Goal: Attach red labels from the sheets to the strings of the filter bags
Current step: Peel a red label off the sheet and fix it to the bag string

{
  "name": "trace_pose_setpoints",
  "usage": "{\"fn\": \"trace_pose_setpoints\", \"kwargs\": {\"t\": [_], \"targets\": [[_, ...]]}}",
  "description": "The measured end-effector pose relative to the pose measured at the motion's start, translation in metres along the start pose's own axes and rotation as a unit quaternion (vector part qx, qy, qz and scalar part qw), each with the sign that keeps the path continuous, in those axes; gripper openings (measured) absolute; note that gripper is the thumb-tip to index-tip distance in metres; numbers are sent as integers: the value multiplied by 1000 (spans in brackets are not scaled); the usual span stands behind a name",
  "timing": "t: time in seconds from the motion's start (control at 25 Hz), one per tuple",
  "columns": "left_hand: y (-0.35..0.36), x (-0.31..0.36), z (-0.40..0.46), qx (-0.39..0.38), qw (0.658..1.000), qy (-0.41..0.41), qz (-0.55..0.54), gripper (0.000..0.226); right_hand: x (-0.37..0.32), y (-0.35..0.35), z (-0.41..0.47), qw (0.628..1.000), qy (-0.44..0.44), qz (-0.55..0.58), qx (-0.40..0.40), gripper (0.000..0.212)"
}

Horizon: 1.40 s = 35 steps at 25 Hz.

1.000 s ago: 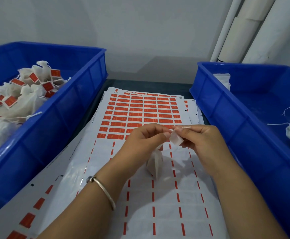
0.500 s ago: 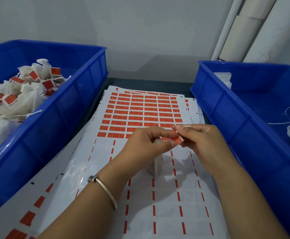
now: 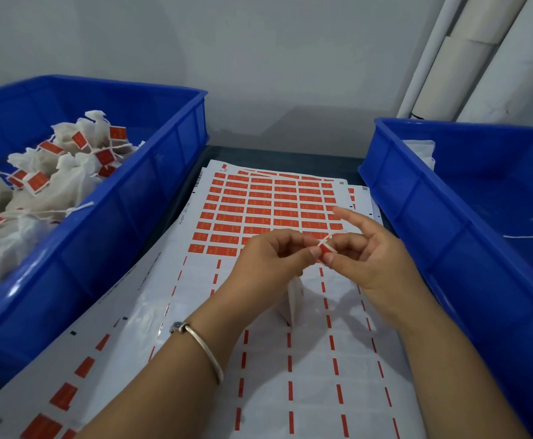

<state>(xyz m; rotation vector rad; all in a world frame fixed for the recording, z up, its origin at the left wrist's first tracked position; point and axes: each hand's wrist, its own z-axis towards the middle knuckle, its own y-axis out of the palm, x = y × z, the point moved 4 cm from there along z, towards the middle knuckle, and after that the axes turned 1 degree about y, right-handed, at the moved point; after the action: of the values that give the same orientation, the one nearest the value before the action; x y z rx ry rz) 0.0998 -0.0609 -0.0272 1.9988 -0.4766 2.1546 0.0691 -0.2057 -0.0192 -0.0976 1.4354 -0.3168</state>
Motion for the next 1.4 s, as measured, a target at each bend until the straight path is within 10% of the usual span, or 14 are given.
{"fn": "trace_pose_setpoints", "kwargs": {"t": [0.48, 0.92, 1.24, 1.4], "targets": [[-2, 1, -1, 35, 999, 23, 35, 12, 16, 13, -2, 989, 18, 117, 94, 45], [-44, 35, -12, 203, 979, 3, 23, 11, 26, 34, -9, 998, 48, 44, 13, 48], [-153, 121, -68, 433, 877, 172, -113, 9, 36, 37, -5, 998, 61, 20, -12, 16], [-205, 121, -86, 491, 860, 122, -72, 8, 34, 38, -7, 998, 62, 18, -14, 16]]}}
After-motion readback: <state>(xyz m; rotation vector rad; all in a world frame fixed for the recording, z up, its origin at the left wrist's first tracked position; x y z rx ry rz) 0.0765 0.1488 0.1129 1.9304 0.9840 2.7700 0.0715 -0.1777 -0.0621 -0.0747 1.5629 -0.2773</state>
